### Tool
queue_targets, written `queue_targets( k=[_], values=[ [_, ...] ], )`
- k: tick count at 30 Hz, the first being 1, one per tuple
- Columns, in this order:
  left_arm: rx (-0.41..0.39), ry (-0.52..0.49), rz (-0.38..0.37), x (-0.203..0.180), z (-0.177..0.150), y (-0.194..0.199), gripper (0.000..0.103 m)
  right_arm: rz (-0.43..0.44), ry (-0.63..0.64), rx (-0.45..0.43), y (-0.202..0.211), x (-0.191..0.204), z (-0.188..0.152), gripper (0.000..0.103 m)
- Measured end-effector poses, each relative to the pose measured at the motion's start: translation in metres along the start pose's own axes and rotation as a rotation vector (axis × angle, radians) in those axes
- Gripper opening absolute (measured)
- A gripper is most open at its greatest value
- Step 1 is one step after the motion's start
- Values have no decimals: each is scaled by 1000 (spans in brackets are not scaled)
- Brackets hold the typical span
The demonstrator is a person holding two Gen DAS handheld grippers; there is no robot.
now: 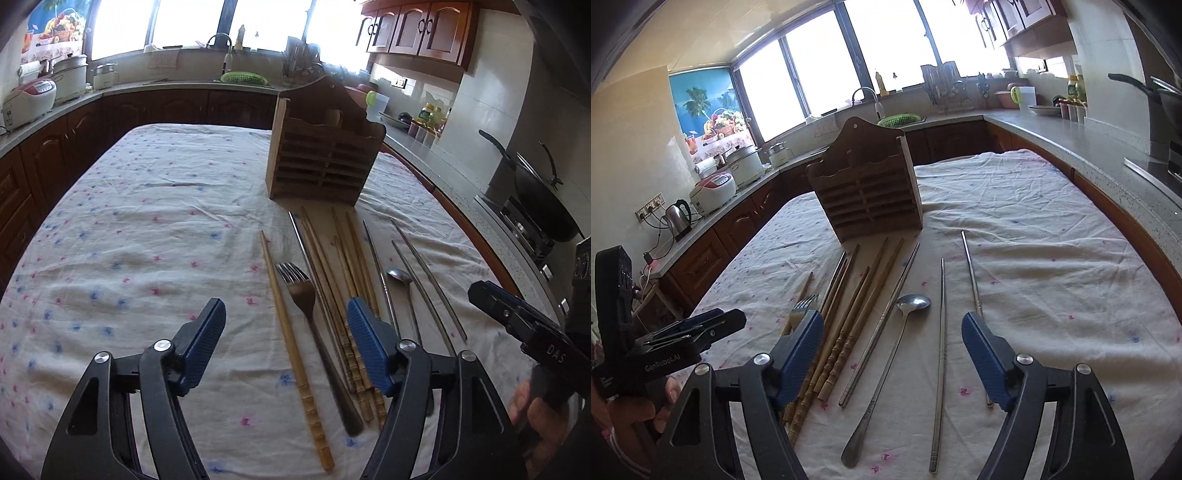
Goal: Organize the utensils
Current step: 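Grasp the metal spoon with the right tool while the left tool grasps the metal fork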
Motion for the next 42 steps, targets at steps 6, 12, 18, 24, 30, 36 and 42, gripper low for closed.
queue_targets(
  k=[6,12,18,24,30,36,42],
  values=[
    [101,8,-67,-6,7,-29,47,22,-40,125,-32,-12,1,49],
    [176,-20,-62,-11,12,-54,42,53,-71,212,-55,-15,-2,39],
    [227,-15,-75,-9,15,-70,31,64,-108,268,-73,-21,-5,34],
    [259,31,-126,-2,20,-88,25,104,-154,260,-82,-28,1,31],
    [245,77,-184,7,22,-89,11,111,-157,263,-85,-30,3,6],
    [196,98,-224,5,24,-69,2,124,-152,236,-72,-24,3,2],
    [114,104,-251,5,34,-35,2,130,-133,177,-48,-16,11,2]
  ],
)
Point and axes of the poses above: each gripper's, at about its wrist camera, not at the fingertips, and y roughly against the way its jaws point, x to its left, z to its top, the point moved 3 cm from there along -y, roughly the way its jaws point, and after that the axes turned 2 degrees about y, right-handed, at the moved point
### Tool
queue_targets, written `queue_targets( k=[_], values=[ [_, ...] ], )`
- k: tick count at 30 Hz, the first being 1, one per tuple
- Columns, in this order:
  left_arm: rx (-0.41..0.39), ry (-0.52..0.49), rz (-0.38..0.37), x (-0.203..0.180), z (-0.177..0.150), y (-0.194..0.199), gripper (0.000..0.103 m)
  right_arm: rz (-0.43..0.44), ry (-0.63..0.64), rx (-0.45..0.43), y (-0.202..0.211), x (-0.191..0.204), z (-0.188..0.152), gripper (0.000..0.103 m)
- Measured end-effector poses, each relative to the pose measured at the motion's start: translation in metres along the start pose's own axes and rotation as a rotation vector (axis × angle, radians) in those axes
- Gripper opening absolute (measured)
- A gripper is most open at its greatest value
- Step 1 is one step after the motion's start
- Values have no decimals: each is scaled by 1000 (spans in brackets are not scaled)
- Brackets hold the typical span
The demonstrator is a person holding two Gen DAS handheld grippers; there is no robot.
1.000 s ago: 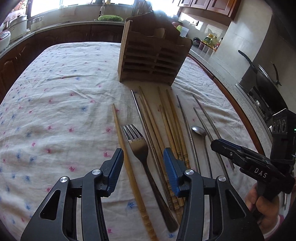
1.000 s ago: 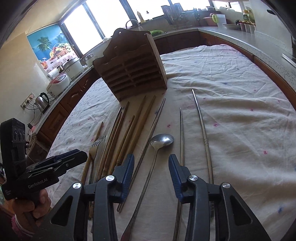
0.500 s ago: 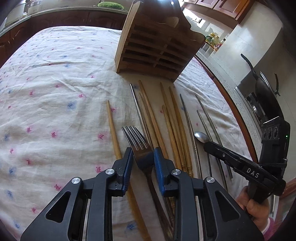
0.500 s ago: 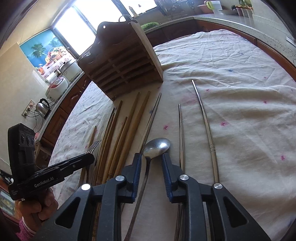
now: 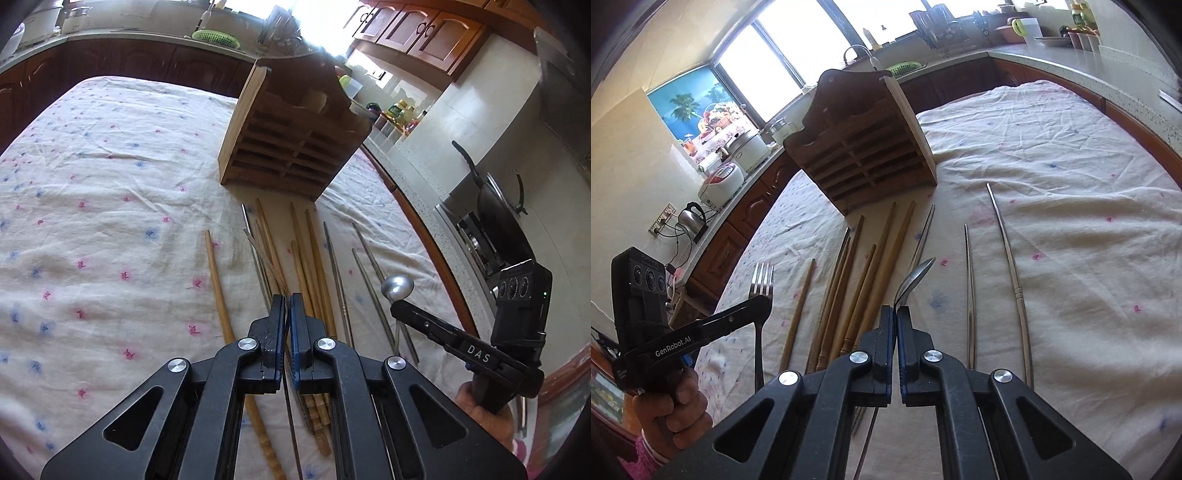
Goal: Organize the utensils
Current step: 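Grasp the metal spoon with the right tool while the left tool grasps the metal fork, then lift the spoon and fork and carry both tools over the wooden holder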
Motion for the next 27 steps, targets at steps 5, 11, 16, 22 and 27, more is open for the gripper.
queue_targets(
  k=[5,11,16,22,27],
  values=[
    [-65,-8,-18,-7,6,29,2,3,10,-70,22,8,10,2],
    [-118,-22,-29,-14,16,49,2,-20,77,-160,47,26,28,2],
    [-136,-30,-29,-17,22,52,2,-19,124,-211,58,38,43,2],
    [-129,-27,-25,-17,29,49,3,-32,161,-252,66,44,53,2],
    [-139,-14,-27,-14,34,49,3,-31,161,-265,68,42,58,2]
  ],
)
Point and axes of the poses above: each gripper's, at about its wrist camera, not at the fingertips, and y roughly against the way its jaws point, x to its left, z to its top, the point moved 3 cm from there along -y, roughly the way its jaws point, and after that the axes turned 2 degrees about y, right-handed, at the moved point
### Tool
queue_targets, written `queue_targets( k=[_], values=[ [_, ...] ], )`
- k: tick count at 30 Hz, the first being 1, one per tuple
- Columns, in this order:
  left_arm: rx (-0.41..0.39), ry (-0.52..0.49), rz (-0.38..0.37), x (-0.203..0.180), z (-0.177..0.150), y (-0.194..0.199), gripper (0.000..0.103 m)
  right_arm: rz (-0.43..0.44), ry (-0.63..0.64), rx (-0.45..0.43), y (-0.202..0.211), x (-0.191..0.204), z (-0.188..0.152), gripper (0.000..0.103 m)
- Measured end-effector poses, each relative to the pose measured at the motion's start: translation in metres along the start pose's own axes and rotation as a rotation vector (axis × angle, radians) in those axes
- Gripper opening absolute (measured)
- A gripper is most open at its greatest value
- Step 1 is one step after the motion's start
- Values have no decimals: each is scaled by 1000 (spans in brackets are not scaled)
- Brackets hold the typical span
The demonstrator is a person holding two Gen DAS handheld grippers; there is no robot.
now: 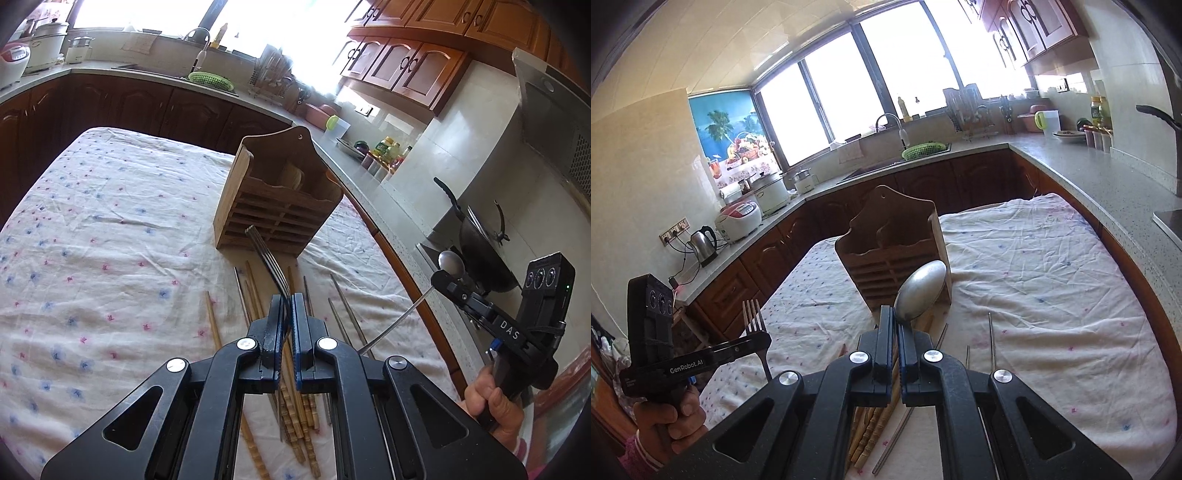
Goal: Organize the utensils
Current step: 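Lift the spoon and fork and carry both tools over the wooden holder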
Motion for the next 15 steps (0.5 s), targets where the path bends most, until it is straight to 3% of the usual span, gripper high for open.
queue_targets(
  k=[10,15],
  values=[
    [-38,-34,-5,-8,15,-1,2,-1,-17,-21,-4,-7,10,2],
    [-91,-57,-31,-17,46,3,2,-13,-12,-63,-8,-11,35,2]
  ],
)
Point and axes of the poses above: each gripper's, at about its wrist camera, not at the fingertips, and y roughly against the way its jaws point, x to its left, z to its top, the point moved 3 cm from there along -y, roughly the way its jaws point, and after that the axes turned 2 degrees about y, right-handed, at the moved point
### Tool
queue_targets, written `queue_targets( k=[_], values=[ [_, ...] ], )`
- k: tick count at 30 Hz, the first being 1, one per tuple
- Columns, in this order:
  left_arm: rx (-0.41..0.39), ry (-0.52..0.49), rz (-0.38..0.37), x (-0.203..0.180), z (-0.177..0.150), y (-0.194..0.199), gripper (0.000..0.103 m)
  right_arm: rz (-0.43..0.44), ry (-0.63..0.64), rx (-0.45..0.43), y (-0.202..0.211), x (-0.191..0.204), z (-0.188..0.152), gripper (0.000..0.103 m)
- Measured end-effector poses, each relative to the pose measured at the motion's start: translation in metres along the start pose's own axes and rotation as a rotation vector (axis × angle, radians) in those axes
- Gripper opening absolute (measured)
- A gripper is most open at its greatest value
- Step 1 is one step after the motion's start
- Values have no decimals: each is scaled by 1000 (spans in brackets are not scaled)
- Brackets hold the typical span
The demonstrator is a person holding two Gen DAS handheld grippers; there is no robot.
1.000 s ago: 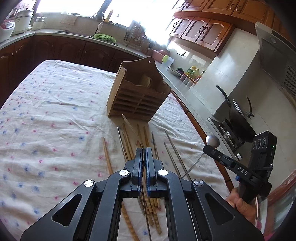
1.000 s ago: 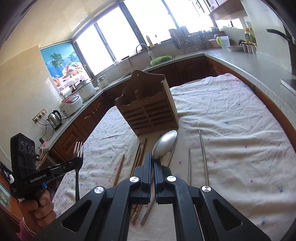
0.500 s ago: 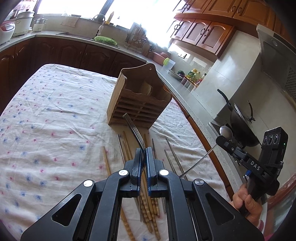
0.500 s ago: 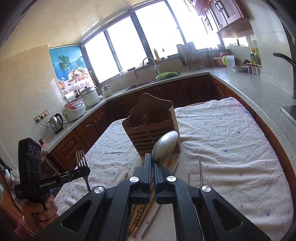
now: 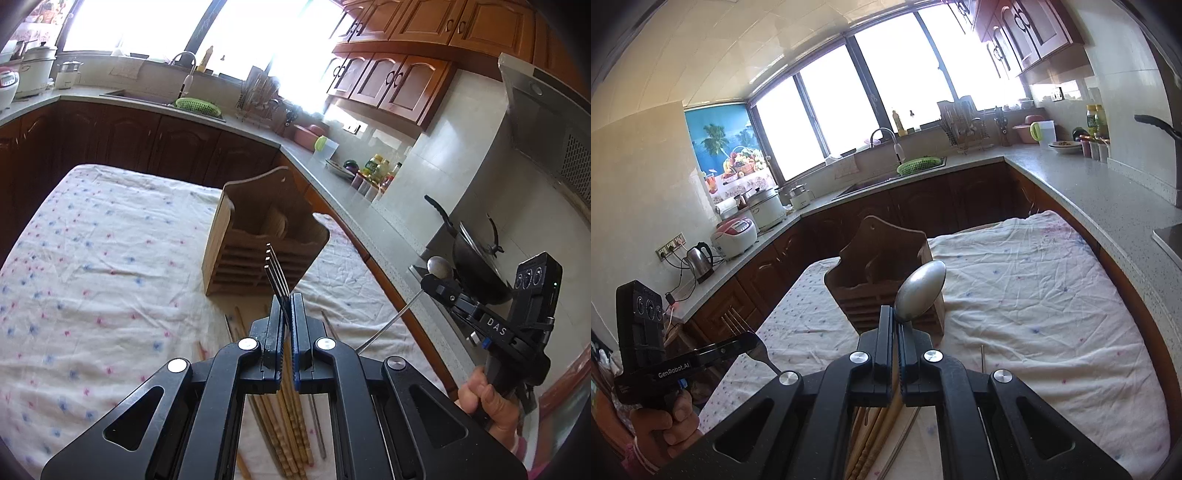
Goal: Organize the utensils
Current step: 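Lift the spoon and fork and carry both tools over the wooden holder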
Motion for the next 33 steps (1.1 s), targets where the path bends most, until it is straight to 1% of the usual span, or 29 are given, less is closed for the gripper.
queue_targets(
  k=[3,9,11,14,17,23,26,30,33],
  values=[
    [-44,-8,-19,-5,30,-1,2,-4,11,-35,-9,0,23,2],
    [-169,-40,-43,-14,96,-7,2,-33,50,-118,-35,1,79,2],
    [-190,-33,-49,-11,115,-15,2,-45,63,-132,-46,1,94,2],
    [-206,4,-53,1,130,-34,2,-70,98,-139,-66,1,106,2],
    [-205,43,-54,17,131,-57,2,-96,129,-118,-89,-2,104,2],
    [-123,126,-65,45,108,-105,2,-102,141,-29,-130,-11,74,2],
    [-84,123,-47,49,96,-122,2,-94,146,9,-144,-14,59,2],
    [-33,115,-15,52,85,-138,2,-80,143,67,-161,-18,49,2],
    [-31,112,-1,54,80,-139,3,-78,144,90,-168,-19,43,3]
  ],
)
Point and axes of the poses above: each gripper's, at about its wrist camera, not at the fingertips, and y roughly against the way its jaws point, x to its left, z to its top, the point moved 3 cm from there along -y, roughly the way its jaws point, and after that the axes turned 2 degrees about y, right-handed, at the moved point
